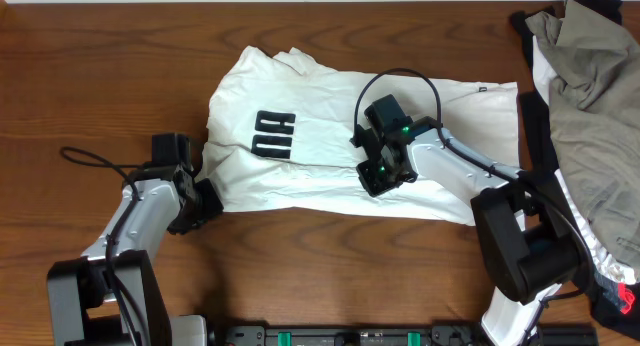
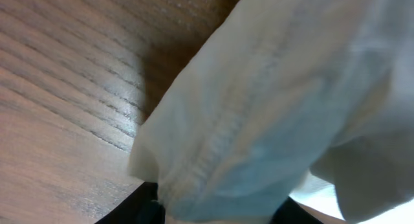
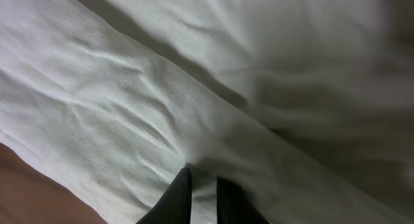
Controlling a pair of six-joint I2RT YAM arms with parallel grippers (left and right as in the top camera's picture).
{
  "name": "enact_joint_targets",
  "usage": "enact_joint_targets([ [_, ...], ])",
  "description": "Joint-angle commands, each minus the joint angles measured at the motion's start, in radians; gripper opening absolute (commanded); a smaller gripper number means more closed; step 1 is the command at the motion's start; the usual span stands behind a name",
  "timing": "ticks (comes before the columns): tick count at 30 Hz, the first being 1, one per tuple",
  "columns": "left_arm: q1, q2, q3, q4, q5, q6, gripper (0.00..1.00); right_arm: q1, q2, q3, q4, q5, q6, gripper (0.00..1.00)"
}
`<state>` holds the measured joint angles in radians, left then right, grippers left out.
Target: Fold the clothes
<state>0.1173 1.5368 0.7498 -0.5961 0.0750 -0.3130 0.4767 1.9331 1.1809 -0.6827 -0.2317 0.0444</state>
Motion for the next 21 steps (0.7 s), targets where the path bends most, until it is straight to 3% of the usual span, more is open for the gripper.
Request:
enact_joint_targets([
  [1, 0.004, 0.006, -0.01, 0.005, -0.035, 0.013, 0.43, 0.007, 0.039, -0.011, 0.005, 0.041, 0.008, 0.13],
  [3, 0.004, 0.006, -0.01, 0.008, -0.055, 0.013, 0.42, 0.007, 0.039, -0.011, 0.002, 0.041, 0.008, 0.13],
  [5, 0.004, 0.006, -0.01, 0.011, -0.061, 0.014, 0.35, 0.007, 0.039, -0.011, -0.001, 0.041, 0.008, 0.13],
  [6, 0.004, 0.006, -0.01, 0.014, -0.061, 0.014, 0.24, 0.007, 0.039, -0.011, -0.001, 0.042, 0.007, 0.13],
  [7, 0.004, 0.006, -0.01, 0.018, -0.061, 0.014, 0.06, 0.007, 0.039, -0.011, -0.001, 0.042, 0.008, 0.13],
  [12, 0.004, 0.006, -0.009, 0.067, -0.106, 0.059, 0.06, 0.007, 0.039, -0.011, -0.002, 0.042, 0.008, 0.13],
  [17, 0.004, 0.006, -0.009, 0.131, -0.44, 0.065, 0.06, 0.007, 0.039, -0.011, -0.003, 0.042, 0.008, 0.13],
  [21, 0.004, 0.006, -0.009, 0.186, -0.548, 0.092, 0.13, 0.007, 0.039, -0.011, -0.006, 0.045, 0.008, 0.13],
])
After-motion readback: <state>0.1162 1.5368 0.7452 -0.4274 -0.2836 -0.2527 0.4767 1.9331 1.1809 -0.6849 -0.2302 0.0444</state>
